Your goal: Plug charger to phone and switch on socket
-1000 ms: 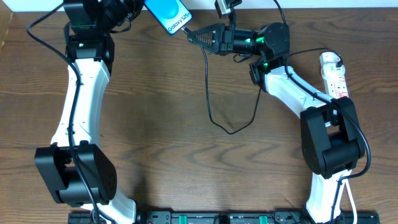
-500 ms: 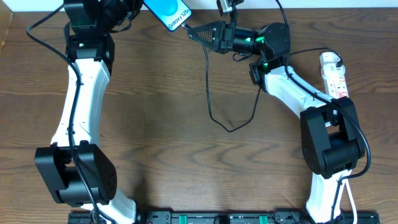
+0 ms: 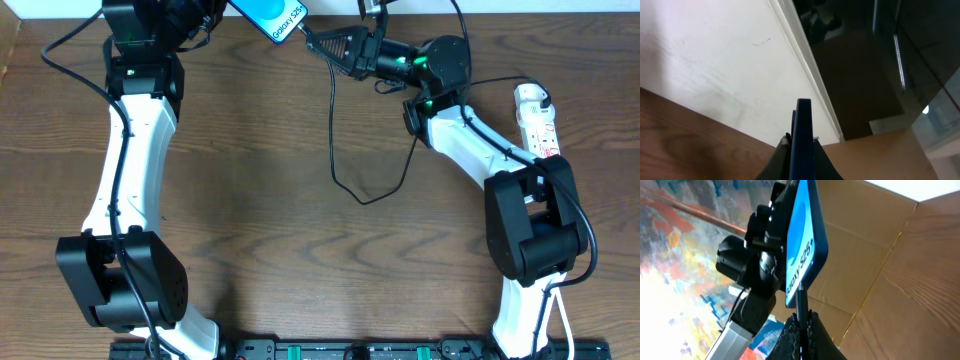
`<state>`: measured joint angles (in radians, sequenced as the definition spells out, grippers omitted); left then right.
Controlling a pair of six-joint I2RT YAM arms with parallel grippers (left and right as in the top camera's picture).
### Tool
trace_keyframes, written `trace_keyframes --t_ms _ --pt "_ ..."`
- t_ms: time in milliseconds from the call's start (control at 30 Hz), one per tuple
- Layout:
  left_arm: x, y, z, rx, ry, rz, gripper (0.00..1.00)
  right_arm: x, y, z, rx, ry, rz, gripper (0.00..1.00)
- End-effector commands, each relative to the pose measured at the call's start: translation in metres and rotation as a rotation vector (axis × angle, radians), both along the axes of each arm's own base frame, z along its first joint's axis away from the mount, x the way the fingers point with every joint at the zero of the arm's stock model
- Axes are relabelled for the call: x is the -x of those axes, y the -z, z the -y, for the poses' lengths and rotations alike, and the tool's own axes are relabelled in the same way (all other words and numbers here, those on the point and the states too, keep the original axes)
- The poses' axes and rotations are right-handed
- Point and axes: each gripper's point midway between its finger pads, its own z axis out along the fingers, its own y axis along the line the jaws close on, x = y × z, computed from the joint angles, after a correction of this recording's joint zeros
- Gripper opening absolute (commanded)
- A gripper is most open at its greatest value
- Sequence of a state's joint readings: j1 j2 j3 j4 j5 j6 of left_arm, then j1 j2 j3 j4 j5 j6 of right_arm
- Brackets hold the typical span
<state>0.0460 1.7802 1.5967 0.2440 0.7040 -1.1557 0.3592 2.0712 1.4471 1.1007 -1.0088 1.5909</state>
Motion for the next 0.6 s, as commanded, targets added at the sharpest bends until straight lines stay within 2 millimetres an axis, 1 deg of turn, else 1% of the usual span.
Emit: trace_keyframes --t_ms 0,333,467,500,567 --pt "0.008 -0.008 0.016 0.004 0.075 0.015 0.07 -0.013 -0.010 0.006 -0.043 0.074 -0.009 0.01" --pt "0.008 -0.008 0.015 0.005 0.071 0.015 0.07 -0.006 -0.009 -0.002 -0.038 0.047 -0.007 0.01" --pt "0.003 -0.008 0.003 0.011 0.022 0.011 0.07 -0.005 -0.008 -0.001 -0.030 0.036 -0.003 0.01" --pt "0.001 -0.008 -0.005 0.029 -0.004 -0.001 0.07 -0.004 -0.007 0.000 -0.024 0.027 -0.001 0.01" --pt "-0.001 -0.008 -0.011 0.042 -0.022 -0.010 0.07 -0.004 -0.007 0.001 -0.020 0.022 0.001 0.01"
